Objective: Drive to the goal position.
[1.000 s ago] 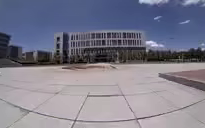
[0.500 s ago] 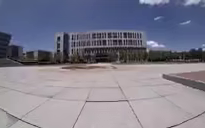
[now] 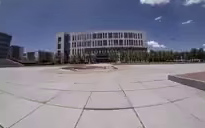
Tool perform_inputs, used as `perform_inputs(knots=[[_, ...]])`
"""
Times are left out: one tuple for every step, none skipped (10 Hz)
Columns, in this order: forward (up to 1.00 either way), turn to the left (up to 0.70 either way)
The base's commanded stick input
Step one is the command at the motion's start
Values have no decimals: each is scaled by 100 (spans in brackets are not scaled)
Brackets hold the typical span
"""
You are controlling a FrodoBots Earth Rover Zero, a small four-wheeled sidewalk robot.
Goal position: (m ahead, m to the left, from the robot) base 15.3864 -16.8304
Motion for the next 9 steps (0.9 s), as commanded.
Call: perform_inputs(knots=[[50,0],[50,0],[50,0],[50,0],[50,0],[50,0],[50,0],[50,0],[50,0]])
